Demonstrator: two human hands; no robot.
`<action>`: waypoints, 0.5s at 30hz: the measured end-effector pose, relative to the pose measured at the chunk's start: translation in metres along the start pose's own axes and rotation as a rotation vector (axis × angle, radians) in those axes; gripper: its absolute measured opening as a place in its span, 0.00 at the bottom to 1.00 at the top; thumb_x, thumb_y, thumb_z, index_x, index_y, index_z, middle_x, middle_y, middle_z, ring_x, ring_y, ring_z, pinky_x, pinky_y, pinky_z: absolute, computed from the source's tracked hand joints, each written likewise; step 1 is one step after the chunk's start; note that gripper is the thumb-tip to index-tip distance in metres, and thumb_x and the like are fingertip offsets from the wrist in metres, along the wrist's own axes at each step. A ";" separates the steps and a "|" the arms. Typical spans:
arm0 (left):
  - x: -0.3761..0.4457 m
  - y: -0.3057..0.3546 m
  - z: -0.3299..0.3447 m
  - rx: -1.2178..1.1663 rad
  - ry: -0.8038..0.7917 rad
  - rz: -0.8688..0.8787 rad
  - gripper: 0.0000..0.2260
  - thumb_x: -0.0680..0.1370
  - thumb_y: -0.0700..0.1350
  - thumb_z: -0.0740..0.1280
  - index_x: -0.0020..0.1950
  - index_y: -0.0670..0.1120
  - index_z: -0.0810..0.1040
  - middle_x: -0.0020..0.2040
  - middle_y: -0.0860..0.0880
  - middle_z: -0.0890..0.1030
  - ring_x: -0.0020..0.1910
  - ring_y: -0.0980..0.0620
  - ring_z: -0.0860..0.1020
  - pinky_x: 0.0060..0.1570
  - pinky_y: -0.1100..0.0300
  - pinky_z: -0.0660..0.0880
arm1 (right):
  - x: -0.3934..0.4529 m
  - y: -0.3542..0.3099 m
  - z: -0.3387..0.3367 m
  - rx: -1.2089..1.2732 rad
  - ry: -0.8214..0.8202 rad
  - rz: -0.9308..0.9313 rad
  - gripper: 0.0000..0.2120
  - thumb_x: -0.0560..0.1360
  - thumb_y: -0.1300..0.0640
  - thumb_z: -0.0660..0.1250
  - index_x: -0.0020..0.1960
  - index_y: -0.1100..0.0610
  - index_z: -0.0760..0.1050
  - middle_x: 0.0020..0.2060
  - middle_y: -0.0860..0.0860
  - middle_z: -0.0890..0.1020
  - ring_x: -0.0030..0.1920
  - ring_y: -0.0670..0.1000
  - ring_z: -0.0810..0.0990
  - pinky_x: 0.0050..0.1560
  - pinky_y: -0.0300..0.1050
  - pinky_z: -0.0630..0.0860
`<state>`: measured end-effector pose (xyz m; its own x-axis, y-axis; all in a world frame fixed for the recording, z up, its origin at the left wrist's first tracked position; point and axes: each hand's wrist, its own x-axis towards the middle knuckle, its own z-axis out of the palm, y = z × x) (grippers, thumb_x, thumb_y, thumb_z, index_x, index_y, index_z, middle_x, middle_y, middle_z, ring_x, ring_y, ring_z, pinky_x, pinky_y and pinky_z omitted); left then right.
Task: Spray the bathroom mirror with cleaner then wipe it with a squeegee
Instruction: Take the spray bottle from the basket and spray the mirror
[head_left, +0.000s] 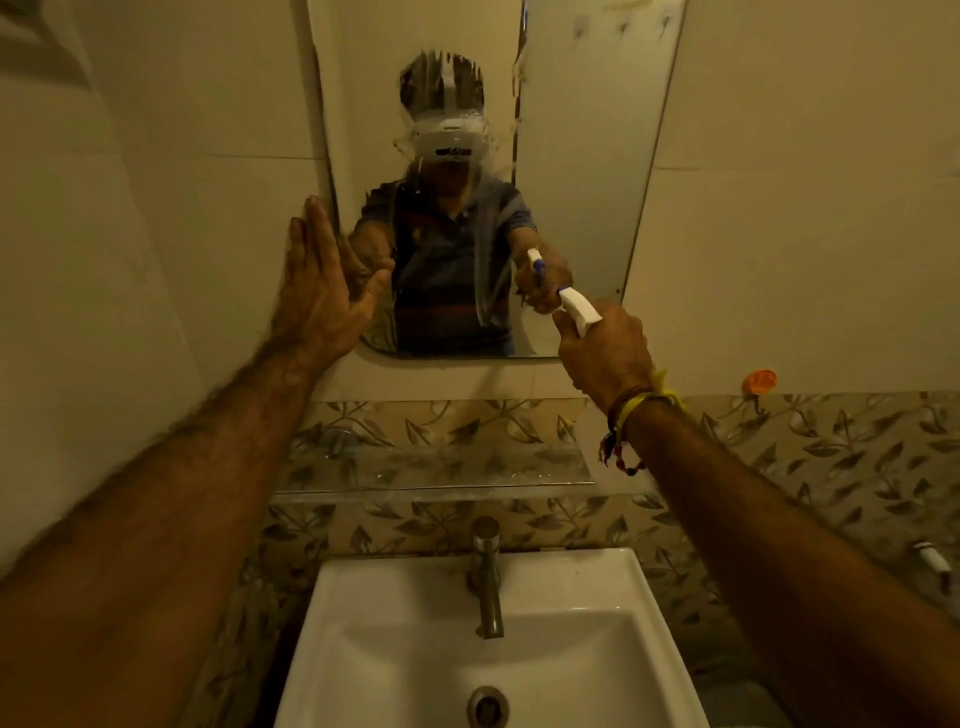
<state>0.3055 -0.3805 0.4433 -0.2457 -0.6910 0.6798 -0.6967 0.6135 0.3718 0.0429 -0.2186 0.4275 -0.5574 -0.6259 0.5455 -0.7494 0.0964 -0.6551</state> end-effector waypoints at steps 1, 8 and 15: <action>-0.001 0.002 0.001 -0.004 0.004 0.001 0.46 0.80 0.64 0.62 0.81 0.46 0.33 0.83 0.48 0.37 0.82 0.45 0.40 0.79 0.40 0.52 | -0.002 -0.003 0.003 0.010 -0.014 -0.010 0.09 0.76 0.42 0.66 0.43 0.46 0.73 0.31 0.44 0.77 0.31 0.50 0.81 0.30 0.42 0.79; -0.002 0.007 -0.001 -0.021 0.009 -0.016 0.43 0.82 0.61 0.60 0.82 0.43 0.35 0.83 0.46 0.38 0.82 0.44 0.40 0.80 0.47 0.45 | -0.011 -0.051 0.033 -0.043 -0.113 -0.257 0.11 0.77 0.48 0.65 0.54 0.54 0.78 0.43 0.52 0.82 0.41 0.54 0.81 0.40 0.47 0.80; 0.000 0.004 -0.004 -0.051 0.006 -0.001 0.32 0.86 0.52 0.53 0.82 0.44 0.36 0.83 0.47 0.39 0.82 0.46 0.39 0.81 0.47 0.44 | -0.029 -0.097 0.059 -0.162 -0.303 -0.353 0.09 0.77 0.51 0.65 0.51 0.56 0.78 0.42 0.51 0.80 0.43 0.53 0.80 0.45 0.49 0.80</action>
<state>0.3057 -0.3767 0.4473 -0.2412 -0.6894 0.6830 -0.6619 0.6316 0.4037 0.1528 -0.2551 0.4447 -0.1480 -0.8369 0.5270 -0.9332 -0.0582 -0.3546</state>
